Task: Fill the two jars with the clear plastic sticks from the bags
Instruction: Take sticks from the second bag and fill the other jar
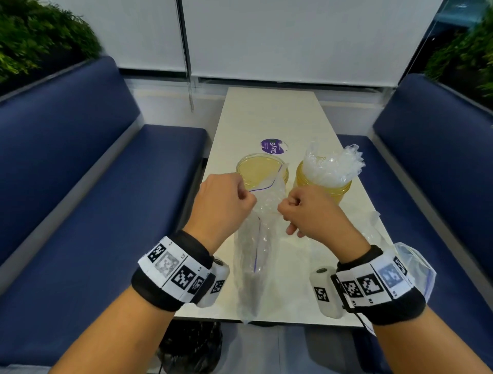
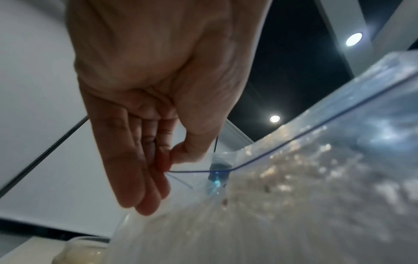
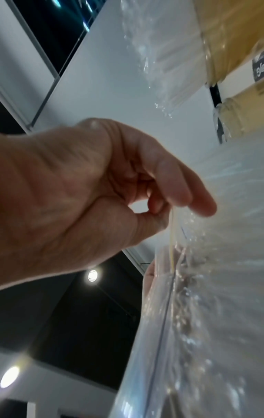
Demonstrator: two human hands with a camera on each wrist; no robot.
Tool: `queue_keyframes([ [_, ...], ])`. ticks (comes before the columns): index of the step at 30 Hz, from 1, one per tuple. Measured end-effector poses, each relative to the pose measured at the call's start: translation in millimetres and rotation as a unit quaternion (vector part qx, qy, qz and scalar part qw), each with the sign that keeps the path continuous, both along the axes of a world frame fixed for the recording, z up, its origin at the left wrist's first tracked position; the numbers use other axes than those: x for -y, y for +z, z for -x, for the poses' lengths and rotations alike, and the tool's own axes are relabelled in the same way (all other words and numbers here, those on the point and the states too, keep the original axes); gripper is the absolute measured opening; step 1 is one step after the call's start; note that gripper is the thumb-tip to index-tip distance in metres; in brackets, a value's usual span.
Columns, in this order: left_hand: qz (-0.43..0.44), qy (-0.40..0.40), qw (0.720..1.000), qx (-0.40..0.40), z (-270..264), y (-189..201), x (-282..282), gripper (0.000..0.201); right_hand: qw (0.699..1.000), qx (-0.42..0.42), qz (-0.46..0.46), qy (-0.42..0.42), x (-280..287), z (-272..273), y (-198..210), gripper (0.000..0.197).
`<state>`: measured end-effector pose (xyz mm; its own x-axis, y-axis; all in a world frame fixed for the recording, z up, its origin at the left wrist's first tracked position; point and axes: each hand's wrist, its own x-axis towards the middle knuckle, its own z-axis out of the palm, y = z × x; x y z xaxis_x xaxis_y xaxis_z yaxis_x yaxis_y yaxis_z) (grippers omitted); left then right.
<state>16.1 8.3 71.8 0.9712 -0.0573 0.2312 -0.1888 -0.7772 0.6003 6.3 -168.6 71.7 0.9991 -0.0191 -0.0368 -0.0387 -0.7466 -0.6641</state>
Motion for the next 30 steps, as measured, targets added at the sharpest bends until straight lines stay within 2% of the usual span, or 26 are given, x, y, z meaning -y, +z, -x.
queue_keyframes([
  [2,-0.018,-0.027,0.999,0.009,5,5,4,0.005,0.997,0.055,0.055,-0.015,1,-1,4,0.026],
  [5,-0.106,-0.060,0.993,0.008,4,8,7,0.019,0.980,0.111,0.164,0.003,-3,-4,14,0.028],
  [8,-0.173,-0.020,0.985,-0.009,-1,11,6,0.027,0.969,0.041,0.244,0.008,-3,-8,20,0.035],
  [10,-0.195,0.013,0.980,-0.017,-4,15,5,0.024,0.959,0.019,0.282,-0.017,0,-12,21,0.015],
  [11,-0.211,0.030,0.977,-0.020,-6,17,2,0.029,0.955,0.017,0.293,-0.034,3,-13,23,0.005],
  [12,-0.227,0.041,0.973,-0.026,-8,18,0,0.036,0.951,0.014,0.304,-0.052,7,-16,23,0.018],
  [13,-0.232,0.047,0.971,-0.029,-9,21,-3,0.037,0.946,0.003,0.319,-0.060,10,-16,26,0.026],
  [15,-0.225,0.036,0.973,-0.040,-10,27,-10,0.026,0.939,-0.009,0.337,-0.066,17,-18,33,0.020],
  [16,-0.228,0.022,0.972,-0.051,-12,28,-14,0.034,0.936,-0.024,0.345,-0.066,20,-20,35,0.016],
  [19,-0.250,-0.021,0.964,-0.089,-14,33,-25,0.060,0.921,-0.055,0.381,-0.063,28,-23,36,0.028],
  [24,-0.250,-0.074,0.960,-0.102,-18,35,-33,0.061,0.918,-0.061,0.387,-0.057,30,-24,29,0.033],
  [27,-0.214,-0.088,0.967,-0.103,-16,31,-26,0.055,0.913,-0.012,0.404,-0.056,25,-23,30,0.034],
  [30,-0.142,-0.096,0.979,-0.114,-13,22,-18,0.059,0.928,0.124,0.351,-0.034,11,-22,36,0.025],
])
